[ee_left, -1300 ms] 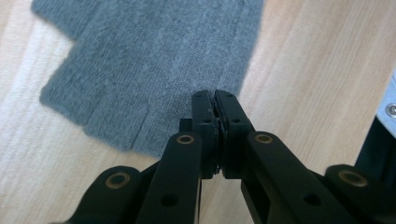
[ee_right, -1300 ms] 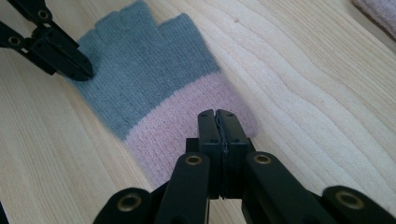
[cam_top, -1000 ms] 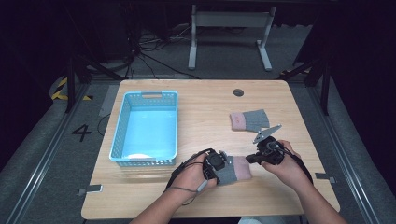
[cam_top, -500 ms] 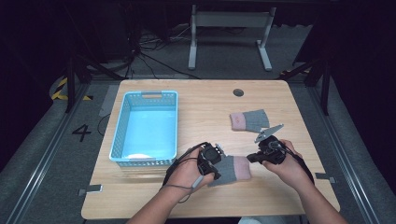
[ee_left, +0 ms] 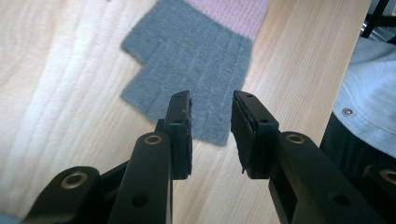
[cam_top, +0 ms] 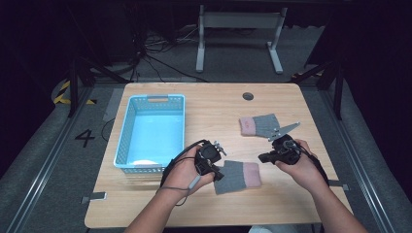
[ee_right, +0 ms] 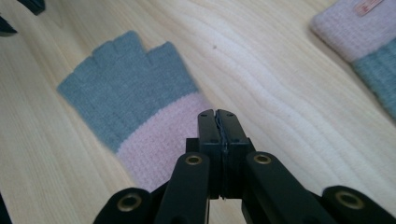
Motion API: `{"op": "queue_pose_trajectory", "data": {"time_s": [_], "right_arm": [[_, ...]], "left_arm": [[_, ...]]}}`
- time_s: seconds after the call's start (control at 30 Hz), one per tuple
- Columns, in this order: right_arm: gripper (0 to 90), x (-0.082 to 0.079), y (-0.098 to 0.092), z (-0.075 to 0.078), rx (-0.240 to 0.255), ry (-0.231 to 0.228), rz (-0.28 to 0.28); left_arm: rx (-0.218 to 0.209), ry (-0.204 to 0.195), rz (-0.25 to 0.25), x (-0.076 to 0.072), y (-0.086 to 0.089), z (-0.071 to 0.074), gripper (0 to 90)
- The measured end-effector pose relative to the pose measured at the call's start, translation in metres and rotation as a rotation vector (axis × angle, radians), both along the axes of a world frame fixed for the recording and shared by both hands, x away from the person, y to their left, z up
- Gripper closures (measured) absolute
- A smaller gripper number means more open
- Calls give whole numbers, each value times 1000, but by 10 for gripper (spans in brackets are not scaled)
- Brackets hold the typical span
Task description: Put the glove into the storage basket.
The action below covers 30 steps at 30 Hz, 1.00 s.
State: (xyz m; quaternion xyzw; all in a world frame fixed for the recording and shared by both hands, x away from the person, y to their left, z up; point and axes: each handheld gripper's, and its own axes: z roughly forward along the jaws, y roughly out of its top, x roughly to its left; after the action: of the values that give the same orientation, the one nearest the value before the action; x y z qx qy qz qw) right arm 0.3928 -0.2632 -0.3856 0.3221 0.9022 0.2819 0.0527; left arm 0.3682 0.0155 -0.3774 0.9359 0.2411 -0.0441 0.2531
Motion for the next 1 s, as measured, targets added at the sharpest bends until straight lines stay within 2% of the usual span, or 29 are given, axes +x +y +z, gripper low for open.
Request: {"op": "queue_pose_trajectory", "data": {"time_s": [0.27,0.5,0.67,0.87,1.0], "right_arm": [[900,25,-2,14,27,-50,-40],[900,54,1,16,51,-66,-83],[900,79,4,7,66,-76,-135],[900,105,10,-10,66,-62,-177],[900,116,16,-18,42,-72,-185]], "left_arm": [[-36,-15,56,1,18,9,665],[-50,-24,85,-1,29,13,649],[-52,-28,104,-2,35,13,638],[-56,-28,116,-2,40,13,622],[-49,-28,117,-1,41,11,618]]}}
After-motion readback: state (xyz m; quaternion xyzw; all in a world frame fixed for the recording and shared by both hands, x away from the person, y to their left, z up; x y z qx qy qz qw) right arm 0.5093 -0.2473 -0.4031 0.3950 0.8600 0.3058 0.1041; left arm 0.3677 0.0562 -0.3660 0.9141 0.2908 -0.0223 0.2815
